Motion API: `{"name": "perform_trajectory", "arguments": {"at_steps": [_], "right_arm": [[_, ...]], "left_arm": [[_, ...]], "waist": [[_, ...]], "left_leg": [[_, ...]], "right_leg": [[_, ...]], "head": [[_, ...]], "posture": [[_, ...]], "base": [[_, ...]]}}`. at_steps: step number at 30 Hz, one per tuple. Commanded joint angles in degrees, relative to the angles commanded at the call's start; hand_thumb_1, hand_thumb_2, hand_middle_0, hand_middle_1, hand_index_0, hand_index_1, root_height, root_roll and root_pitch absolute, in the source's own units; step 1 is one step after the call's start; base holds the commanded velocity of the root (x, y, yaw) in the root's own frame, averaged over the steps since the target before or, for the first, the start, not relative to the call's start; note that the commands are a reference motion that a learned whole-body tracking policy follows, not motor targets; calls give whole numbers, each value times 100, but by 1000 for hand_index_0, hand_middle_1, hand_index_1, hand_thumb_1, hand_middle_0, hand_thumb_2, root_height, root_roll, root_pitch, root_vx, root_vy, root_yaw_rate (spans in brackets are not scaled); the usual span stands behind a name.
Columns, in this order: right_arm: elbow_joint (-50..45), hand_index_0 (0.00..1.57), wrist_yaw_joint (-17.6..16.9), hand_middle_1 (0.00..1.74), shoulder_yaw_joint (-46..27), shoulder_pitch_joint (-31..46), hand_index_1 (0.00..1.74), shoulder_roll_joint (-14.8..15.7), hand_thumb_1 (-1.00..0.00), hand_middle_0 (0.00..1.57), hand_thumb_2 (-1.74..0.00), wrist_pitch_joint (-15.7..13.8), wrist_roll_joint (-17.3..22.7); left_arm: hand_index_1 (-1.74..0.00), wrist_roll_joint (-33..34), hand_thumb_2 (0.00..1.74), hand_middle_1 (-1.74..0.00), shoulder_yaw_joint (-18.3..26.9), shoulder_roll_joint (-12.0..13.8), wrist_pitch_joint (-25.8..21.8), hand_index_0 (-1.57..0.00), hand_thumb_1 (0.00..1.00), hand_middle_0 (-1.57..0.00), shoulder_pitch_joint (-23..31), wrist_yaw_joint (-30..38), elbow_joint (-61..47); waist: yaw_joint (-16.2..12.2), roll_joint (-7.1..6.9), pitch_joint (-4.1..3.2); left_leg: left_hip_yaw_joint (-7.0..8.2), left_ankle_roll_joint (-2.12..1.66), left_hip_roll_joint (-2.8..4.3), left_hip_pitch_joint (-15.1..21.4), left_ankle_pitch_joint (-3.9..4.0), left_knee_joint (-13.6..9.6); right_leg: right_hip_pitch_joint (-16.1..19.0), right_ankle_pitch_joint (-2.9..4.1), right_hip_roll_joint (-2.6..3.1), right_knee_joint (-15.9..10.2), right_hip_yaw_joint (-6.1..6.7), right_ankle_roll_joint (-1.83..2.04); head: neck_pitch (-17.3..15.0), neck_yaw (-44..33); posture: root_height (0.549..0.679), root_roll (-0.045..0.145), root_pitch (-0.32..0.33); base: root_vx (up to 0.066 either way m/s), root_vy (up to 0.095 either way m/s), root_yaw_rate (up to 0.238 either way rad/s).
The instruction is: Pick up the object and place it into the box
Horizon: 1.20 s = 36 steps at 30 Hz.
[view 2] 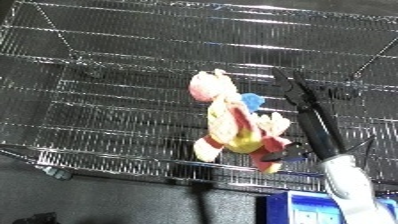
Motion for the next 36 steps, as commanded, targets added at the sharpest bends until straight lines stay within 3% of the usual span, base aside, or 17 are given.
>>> {"name": "perform_trajectory", "arguments": {"at_steps": [7, 15, 29, 36], "right_arm": [[770, 0, 132, 0, 750, -812, 0, -289, 0, 0, 0, 183, 67], [1828, 0, 232, 0, 1591, -1663, 0, -207, 0, 0, 0, 336, -52], [3977, 0, 337, 0, 2437, -2531, 0, 473, 0, 0, 0, 314, -528], [5132, 0, 475, 0, 2463, -2654, 0, 994, 0, 0, 0, 424, -499]], "left_arm": [[-1740, -138, 1740, -1740, -197, 134, -58, -1570, 1000, -1570, 26, -52, -22], [-1740, -218, 1740, -1740, -354, 184, -147, -1570, 1000, -1570, 81, -68, -46], [-1740, -280, 1740, -1740, -502, 233, -284, -1570, 1000, -1570, 15, -4, -67], [-1740, -235, 1740, -1740, -524, 199, -301, -1570, 1000, -1570, -95, 0, -86]], "waist": [[117, 57, 45], [247, 160, 184], [446, 335, 420], [478, 379, 449]], "left_leg": [[-17, -22, -12, -93, 13, 26], [-84, -32, -50, -282, 20, 138], [-184, -35, -108, -620, 49, 264], [-159, -37, -96, -623, 42, 253]], "right_leg": [[-103, 32, -5, 23, 4, 2], [-261, 74, -21, 97, -6, -5], [-534, 184, -39, 118, 3, -2], [-523, 190, -50, 93, 0, -9]], "head": [[145, 186], [167, 473], [497, 850], [605, 856]], "posture": [[634, 45, -135], [632, 42, -123], [630, 37, -95], [631, 37, -92]], "base": [[11, 0, -1], [-2, 3, 20], [-14, 8, 7], [-11, 5, -5]]}}
